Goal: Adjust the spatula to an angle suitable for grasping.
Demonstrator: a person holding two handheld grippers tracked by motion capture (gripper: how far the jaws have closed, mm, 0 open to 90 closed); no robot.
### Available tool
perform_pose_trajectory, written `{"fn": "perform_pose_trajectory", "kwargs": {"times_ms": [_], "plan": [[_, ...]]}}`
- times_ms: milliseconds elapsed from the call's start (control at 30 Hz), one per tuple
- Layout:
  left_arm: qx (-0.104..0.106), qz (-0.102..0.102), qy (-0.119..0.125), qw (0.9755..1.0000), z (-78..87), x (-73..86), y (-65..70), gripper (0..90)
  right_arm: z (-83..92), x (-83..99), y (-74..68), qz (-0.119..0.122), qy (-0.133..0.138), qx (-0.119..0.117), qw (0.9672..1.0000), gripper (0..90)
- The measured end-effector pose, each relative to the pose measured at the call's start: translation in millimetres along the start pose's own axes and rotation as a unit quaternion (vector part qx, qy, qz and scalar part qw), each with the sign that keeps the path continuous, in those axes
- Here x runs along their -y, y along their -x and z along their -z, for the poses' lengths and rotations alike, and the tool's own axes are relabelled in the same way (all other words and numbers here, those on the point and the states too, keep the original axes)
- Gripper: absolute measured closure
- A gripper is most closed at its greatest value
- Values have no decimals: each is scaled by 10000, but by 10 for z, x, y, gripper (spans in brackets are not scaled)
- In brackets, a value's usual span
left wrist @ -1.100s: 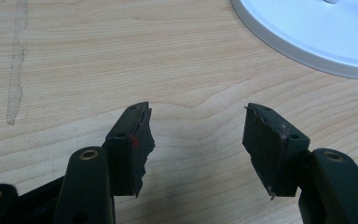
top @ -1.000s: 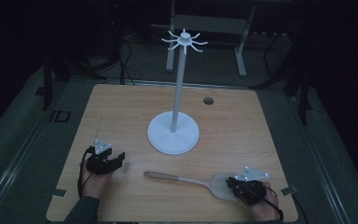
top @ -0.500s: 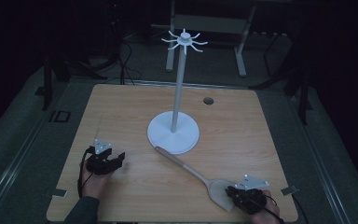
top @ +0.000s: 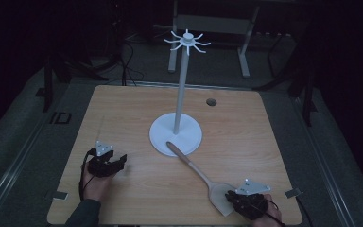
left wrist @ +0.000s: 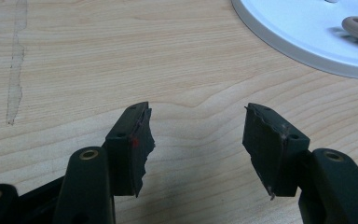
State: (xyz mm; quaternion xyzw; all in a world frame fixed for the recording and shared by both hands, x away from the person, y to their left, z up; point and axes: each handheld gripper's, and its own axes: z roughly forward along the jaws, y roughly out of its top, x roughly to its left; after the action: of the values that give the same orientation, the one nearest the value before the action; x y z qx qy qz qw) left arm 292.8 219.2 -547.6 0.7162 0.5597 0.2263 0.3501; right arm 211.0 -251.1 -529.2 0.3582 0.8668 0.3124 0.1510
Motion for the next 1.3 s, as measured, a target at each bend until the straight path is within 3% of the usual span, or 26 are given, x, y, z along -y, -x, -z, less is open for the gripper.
{"fn": "perform_pose_trajectory", "kwargs": {"times_ms": [533, 867, 1067, 1300], "plan": [[2, 15, 5, 10000, 0, 0, -5, 420, -13, -538, 12, 235, 403, 153, 9988, 732], [4, 24, 15, 10000, -2, 0, -9, 420, -20, -902, 17, 392, 282, 483, 9977, 709], [12, 40, 18, 10000, -17, -3, -17, 419, -57, -1028, 20, 394, 278, 488, 9976, 702], [13, 19, 16, 10000, -10, -6, -20, 418, -96, -1126, -12, 374, 219, 531, 9977, 633]]}}
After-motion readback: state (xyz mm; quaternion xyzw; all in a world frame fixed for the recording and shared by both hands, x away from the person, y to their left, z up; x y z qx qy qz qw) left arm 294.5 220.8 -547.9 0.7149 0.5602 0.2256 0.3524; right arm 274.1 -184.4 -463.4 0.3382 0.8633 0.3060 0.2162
